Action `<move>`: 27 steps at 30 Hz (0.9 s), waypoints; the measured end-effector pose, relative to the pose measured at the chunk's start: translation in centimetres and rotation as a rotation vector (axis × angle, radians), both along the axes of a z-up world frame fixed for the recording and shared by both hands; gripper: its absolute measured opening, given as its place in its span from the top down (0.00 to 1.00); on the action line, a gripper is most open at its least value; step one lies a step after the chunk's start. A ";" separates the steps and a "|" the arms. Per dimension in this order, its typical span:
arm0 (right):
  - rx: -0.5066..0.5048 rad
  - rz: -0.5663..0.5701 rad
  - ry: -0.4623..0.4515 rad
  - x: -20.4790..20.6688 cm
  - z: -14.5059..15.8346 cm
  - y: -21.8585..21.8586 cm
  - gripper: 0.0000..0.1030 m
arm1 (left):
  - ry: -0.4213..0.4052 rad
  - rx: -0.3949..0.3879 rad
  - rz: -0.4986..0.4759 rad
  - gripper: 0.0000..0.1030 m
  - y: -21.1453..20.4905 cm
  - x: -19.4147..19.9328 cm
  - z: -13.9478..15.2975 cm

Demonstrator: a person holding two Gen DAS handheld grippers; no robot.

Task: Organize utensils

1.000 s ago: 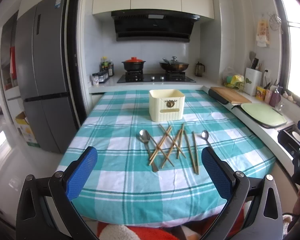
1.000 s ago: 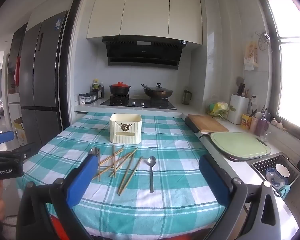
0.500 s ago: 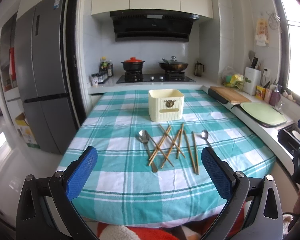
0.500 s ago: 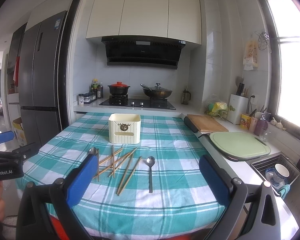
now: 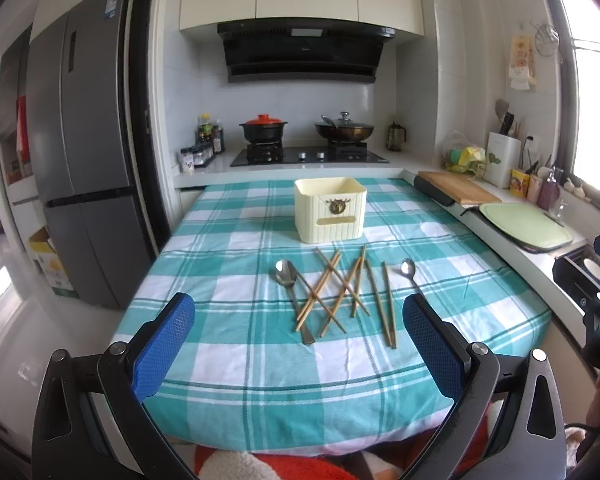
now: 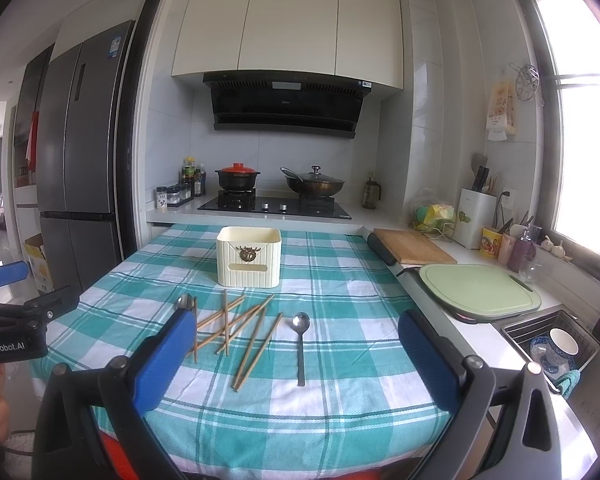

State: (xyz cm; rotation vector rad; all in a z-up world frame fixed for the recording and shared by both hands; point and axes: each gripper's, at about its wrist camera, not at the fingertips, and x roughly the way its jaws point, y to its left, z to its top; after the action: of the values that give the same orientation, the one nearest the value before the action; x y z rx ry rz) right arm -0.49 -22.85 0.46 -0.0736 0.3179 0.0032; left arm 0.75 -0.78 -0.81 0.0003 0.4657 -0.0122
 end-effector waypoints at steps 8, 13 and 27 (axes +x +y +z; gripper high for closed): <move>-0.002 0.001 0.002 0.0 0.0 0.1 0.00 | -0.001 0.000 0.000 0.00 0.0 0.1 -0.1; -0.005 0.001 0.001 0.1 0.0 0.1 0.00 | -0.005 0.002 -0.002 0.00 0.0 0.1 -0.1; -0.007 0.001 0.002 0.1 0.0 0.2 0.00 | -0.006 -0.002 -0.011 0.00 -0.2 -0.1 0.2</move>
State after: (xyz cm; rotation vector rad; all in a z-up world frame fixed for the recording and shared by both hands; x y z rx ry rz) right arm -0.44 -22.63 0.43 -0.0807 0.3202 0.0035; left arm 0.66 -0.96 -0.62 0.0006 0.4598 -0.0234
